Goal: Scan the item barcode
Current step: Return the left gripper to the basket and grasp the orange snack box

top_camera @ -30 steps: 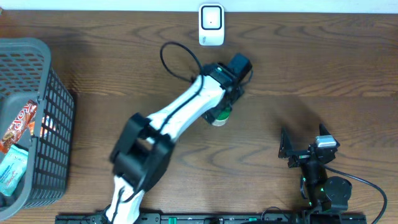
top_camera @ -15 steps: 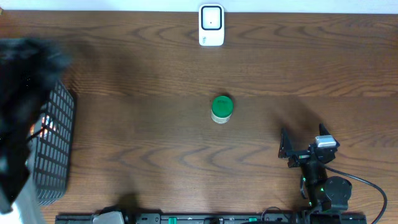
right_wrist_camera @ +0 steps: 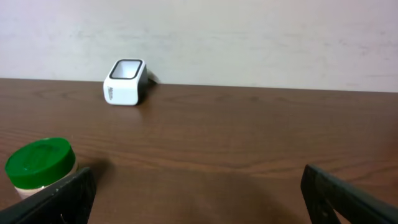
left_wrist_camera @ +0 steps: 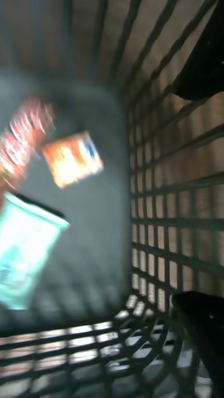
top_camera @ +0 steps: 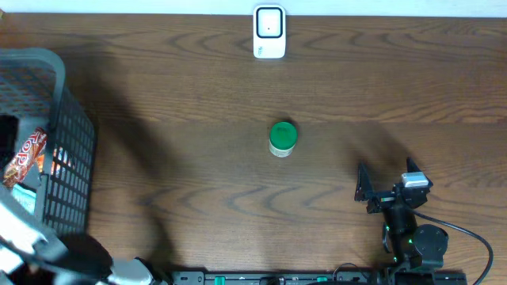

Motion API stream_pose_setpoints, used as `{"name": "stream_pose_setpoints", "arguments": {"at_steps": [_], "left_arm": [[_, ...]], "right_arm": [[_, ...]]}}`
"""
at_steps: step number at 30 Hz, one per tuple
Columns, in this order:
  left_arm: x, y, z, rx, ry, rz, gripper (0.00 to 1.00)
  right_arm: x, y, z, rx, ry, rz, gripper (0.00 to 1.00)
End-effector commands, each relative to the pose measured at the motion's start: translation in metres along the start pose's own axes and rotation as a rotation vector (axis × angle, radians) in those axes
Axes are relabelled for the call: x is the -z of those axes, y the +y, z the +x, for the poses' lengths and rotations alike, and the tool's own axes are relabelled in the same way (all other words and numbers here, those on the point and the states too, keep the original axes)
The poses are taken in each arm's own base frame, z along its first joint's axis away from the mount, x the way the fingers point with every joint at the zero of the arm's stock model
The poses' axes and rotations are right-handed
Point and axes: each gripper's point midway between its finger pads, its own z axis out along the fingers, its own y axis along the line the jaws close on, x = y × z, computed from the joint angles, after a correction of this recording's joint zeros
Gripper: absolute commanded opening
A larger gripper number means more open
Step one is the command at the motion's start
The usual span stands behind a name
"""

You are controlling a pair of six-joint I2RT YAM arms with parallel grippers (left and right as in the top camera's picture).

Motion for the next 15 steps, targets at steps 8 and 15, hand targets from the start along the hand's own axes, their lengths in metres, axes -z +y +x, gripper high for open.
{"name": "stream_pose_setpoints", "arguments": {"at_steps": [8,15], "left_arm": [[-0.114,-0.013,0.001,0.289,0.115,-0.178,0.98],[-0.158,-0.036,-0.008,0.278,0.103,-0.157,0.98]], "right_arm": [[0.000,0.000,0.000,-0.014,0.000,0.001,0.99],[0.000,0.000,0.000,-0.014,0.000,0.001,0.99]]}}
